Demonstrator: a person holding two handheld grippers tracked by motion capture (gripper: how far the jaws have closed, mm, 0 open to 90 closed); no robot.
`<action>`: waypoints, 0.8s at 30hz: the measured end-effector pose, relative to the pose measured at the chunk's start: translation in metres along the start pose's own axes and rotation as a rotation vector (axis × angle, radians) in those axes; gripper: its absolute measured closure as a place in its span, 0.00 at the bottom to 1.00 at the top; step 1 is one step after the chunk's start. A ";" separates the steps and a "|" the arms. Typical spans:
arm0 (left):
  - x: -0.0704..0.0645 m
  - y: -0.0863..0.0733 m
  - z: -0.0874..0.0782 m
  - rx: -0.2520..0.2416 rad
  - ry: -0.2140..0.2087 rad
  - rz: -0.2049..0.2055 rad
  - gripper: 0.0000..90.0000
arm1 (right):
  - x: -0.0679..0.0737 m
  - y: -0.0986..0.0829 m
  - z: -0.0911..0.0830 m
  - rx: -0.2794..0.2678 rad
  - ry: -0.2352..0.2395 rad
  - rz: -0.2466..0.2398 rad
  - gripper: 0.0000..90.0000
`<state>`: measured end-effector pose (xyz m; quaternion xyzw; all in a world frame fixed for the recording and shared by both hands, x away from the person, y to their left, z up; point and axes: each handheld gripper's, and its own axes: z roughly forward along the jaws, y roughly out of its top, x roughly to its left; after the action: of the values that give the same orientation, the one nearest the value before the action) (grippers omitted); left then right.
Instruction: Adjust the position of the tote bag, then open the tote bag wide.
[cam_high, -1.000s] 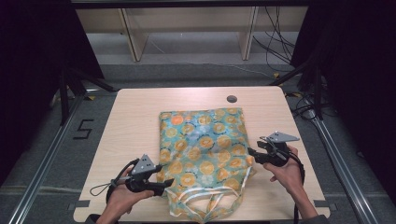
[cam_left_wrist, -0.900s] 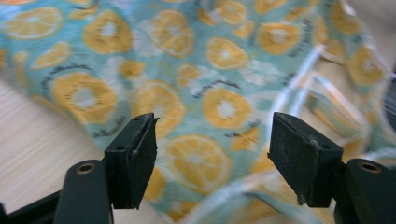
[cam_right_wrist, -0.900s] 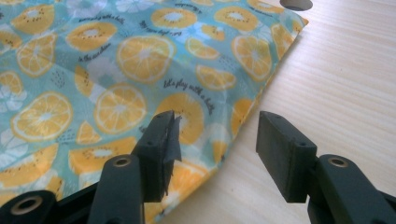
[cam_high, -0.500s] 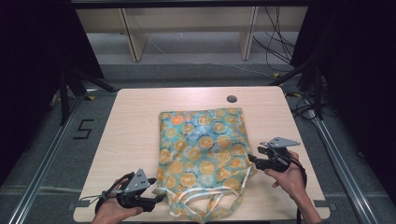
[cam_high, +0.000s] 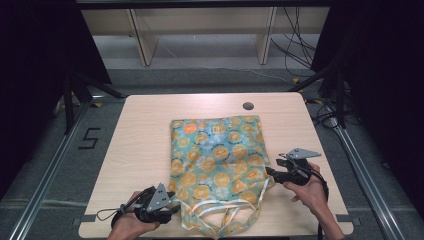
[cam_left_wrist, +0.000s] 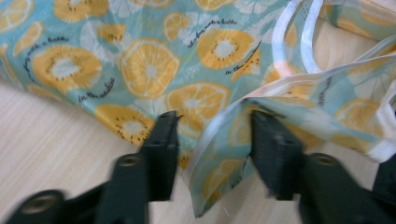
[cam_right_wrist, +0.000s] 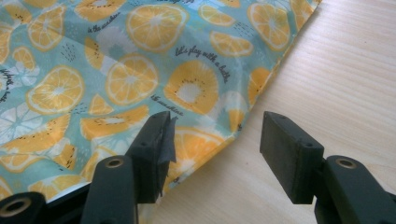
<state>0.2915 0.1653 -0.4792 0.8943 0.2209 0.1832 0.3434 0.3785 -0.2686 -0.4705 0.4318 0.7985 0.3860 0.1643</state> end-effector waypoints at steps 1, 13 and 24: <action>0.000 0.001 0.001 -0.019 0.003 -0.014 0.72 | 0.000 0.000 0.000 -0.001 0.002 0.003 0.49; 0.036 0.029 -0.002 -0.172 0.035 -0.135 0.96 | 0.000 0.003 -0.005 -0.031 0.003 -0.011 0.49; 0.083 0.051 0.007 -0.226 0.051 -0.281 0.95 | 0.018 0.017 -0.020 -0.060 0.069 -0.035 0.45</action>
<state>0.3779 0.1713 -0.4337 0.8055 0.3302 0.1797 0.4581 0.3656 -0.2581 -0.4435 0.3991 0.7991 0.4217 0.1560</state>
